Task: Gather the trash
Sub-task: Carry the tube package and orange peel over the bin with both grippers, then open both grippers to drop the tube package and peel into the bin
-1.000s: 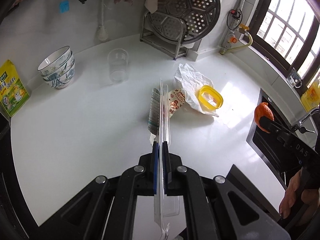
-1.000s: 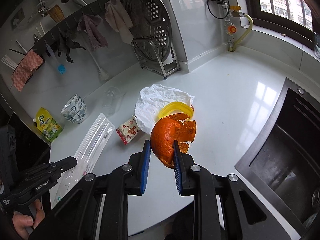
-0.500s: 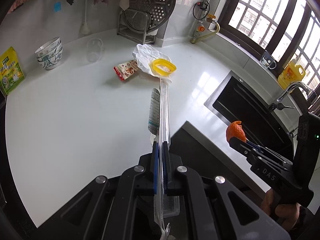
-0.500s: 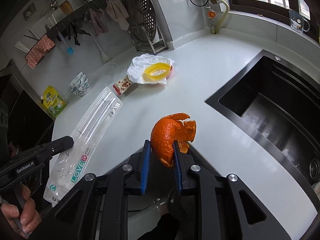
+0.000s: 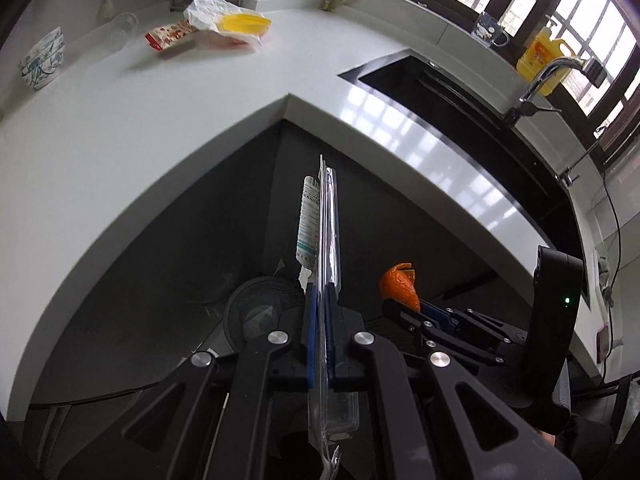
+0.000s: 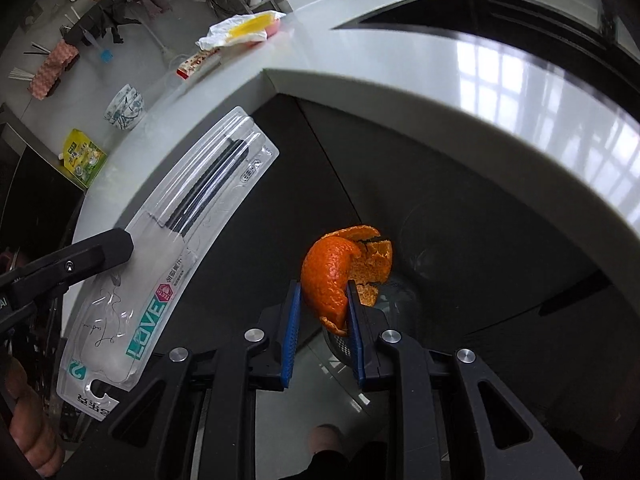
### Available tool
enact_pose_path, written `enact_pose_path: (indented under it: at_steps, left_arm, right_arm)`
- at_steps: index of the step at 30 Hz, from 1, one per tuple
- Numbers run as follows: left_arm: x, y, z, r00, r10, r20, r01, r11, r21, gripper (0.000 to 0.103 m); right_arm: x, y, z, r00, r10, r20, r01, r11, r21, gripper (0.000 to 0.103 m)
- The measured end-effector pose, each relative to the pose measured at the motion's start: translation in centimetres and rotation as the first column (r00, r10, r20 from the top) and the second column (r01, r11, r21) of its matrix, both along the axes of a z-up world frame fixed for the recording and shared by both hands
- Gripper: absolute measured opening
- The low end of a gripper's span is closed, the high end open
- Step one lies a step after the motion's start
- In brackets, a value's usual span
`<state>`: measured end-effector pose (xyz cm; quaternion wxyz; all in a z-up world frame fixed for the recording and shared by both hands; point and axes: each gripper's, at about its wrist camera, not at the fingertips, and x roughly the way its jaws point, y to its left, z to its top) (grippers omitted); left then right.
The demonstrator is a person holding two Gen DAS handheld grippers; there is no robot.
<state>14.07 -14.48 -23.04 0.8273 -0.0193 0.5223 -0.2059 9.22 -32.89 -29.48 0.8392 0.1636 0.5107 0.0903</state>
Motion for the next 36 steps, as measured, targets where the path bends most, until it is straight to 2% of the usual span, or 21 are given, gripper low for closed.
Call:
enact_pose_path:
  at_steps: [6, 10, 13, 17, 20, 24, 26, 29, 31, 33, 36]
  left_arm:
    - [0.6, -0.4, -10.9, 0.996, -0.081, -0.048, 0.083, 0.996, 0.036, 0.004]
    - [1.6, 0.1, -18.9, 0.994, -0.069, -0.086, 0.074, 0.995, 0.06, 0.004]
    - [2.0, 0.0, -24.2, 0.994, -0.079, -0.081, 0.085, 0.993, 0.079, 0.004]
    - [2.7, -0.3, -30.8, 0.991, -0.092, -0.099, 0.1, 0.992, 0.081, 0.004]
    - [3.6, -0.7, -34.4, 0.989, -0.102, -0.111, 0.111, 0.99, 0.085, 0.004]
    - [4.7, -0.4, -36.6, 0.988, -0.09, -0.124, 0.102, 0.991, 0.09, 0.005]
    - [5.0, -0.4, -36.9, 0.99, -0.083, -0.118, 0.097, 0.989, 0.113, 0.005]
    - [5.2, -0.3, -36.9, 0.99, -0.078, -0.116, 0.093, 0.987, 0.133, 0.019]
    - [5.2, -0.1, -36.6, 0.991, -0.067, -0.112, 0.082, 0.987, 0.137, 0.036]
    - [5.9, 0.0, -35.9, 0.993, -0.055, -0.101, 0.069, 0.988, 0.142, 0.043]
    - [5.6, 0.4, -34.6, 0.994, -0.038, -0.103, 0.052, 0.989, 0.14, 0.046]
  right_arm:
    - [-0.4, 0.2, -10.8, 0.998, -0.032, -0.059, 0.032, 0.999, -0.009, 0.021]
    - [0.3, 0.6, -18.7, 0.994, -0.024, -0.103, 0.025, 1.0, 0.01, 0.021]
    - [1.4, 0.8, -24.3, 0.99, -0.03, -0.137, 0.034, 0.999, 0.021, 0.021]
    - [3.0, 0.8, -30.5, 0.983, -0.033, -0.179, 0.042, 0.998, 0.047, 0.021]
    - [3.9, 0.8, -33.4, 0.982, -0.041, -0.185, 0.055, 0.996, 0.073, 0.021]
    - [4.4, 0.3, -35.9, 0.98, -0.05, -0.195, 0.065, 0.995, 0.074, 0.024]
    - [4.7, 0.5, -36.2, 0.979, -0.044, -0.2, 0.061, 0.995, 0.079, 0.036]
    - [4.2, 0.8, -35.8, 0.982, -0.032, -0.184, 0.041, 0.998, 0.047, 0.037]
    - [4.3, 0.7, -35.4, 0.983, -0.036, -0.183, 0.043, 0.998, 0.035, 0.037]
    - [4.6, 0.7, -34.7, 0.981, -0.042, -0.191, 0.051, 0.998, 0.039, 0.037]
    - [4.0, 0.3, -33.3, 0.978, -0.059, -0.201, 0.07, 0.996, 0.047, 0.037]
